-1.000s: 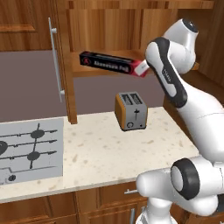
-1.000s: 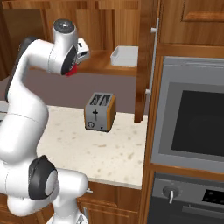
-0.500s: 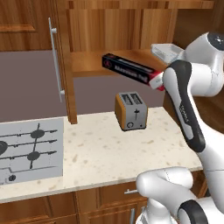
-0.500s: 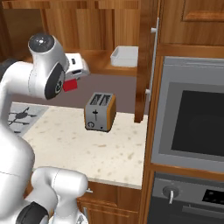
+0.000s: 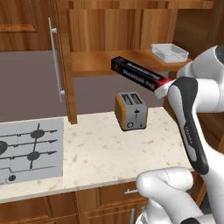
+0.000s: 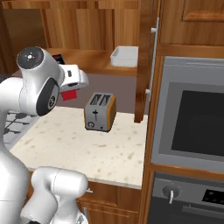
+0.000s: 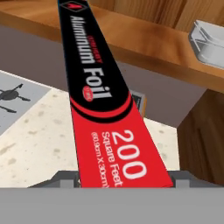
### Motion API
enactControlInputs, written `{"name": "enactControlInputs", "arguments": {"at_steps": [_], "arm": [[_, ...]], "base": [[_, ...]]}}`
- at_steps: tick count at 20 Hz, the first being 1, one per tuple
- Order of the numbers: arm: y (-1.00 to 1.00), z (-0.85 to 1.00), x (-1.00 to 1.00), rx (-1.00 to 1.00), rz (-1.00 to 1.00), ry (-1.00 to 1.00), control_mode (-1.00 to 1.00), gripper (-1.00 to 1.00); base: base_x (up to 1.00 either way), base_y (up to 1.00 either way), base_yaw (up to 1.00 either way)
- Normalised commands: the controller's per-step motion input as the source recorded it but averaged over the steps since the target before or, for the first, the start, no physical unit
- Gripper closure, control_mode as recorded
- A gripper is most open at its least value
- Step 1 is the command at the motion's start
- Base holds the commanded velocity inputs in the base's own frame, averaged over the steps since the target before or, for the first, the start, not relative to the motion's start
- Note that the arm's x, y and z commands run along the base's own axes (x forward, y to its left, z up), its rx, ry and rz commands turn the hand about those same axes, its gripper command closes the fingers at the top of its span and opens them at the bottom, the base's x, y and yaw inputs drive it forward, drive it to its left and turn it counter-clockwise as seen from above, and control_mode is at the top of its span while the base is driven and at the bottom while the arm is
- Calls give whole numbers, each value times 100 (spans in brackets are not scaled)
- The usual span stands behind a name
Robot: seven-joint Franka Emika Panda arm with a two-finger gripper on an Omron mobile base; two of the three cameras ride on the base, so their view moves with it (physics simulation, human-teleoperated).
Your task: Retrieve the tupperware and aluminum foil from the cabinet and place them on the dining counter near the plate with chicken drumstick and shrimp to prepare for storing leftovers.
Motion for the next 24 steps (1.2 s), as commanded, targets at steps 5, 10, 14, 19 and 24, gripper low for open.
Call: {"name": "enactControlInputs", "arguments": {"at_steps": [5, 10, 14, 19, 24], "arm": [[-1, -1, -18, 0, 0, 0, 100, 100], [0, 0, 0, 0, 0, 0, 100, 100], [0, 0, 0, 0, 0, 0, 100, 100], [0, 0, 0, 0, 0, 0, 100, 100], [0, 0, 0, 0, 0, 0, 100, 100]], "base": [[-38, -12, 0], [-100, -55, 3], [-100, -52, 51], [-80, -25, 92], [-36, -2, 100]]}}
